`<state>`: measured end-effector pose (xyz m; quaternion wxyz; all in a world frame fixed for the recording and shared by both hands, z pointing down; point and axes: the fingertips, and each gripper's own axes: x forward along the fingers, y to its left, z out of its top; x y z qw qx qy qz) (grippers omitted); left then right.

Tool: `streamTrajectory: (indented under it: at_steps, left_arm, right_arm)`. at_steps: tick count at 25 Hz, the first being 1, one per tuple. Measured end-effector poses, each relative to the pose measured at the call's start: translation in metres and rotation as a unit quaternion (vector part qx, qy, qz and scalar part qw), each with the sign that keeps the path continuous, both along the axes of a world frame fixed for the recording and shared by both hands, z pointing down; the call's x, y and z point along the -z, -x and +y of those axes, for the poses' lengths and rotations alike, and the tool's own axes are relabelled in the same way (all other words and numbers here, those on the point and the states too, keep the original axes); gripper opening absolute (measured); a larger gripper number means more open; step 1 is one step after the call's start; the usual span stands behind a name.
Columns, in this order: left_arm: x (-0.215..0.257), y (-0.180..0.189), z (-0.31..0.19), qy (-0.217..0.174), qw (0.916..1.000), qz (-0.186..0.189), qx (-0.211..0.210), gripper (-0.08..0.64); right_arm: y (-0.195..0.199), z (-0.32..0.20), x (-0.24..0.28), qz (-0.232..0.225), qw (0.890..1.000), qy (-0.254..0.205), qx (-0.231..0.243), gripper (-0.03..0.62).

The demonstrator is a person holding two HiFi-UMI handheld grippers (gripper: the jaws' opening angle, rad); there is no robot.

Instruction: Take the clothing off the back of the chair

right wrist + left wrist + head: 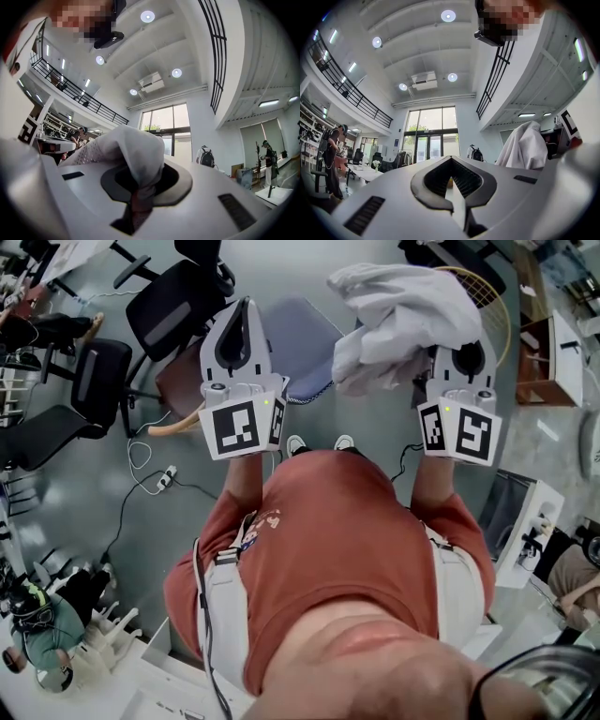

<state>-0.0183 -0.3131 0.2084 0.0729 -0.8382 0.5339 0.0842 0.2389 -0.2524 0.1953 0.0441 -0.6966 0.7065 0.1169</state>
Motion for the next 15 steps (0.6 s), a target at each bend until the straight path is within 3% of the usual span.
streamTrajectory:
  at_steps: [15]
  left_arm:
    - [0.0043,0.0001,-0.0018,-0.001,1.0,-0.008,-0.003,0.014]
  right_arm:
    - [0.0015,-0.0003,0.0033,0.0,1.0,-0.005,0.006,0.055]
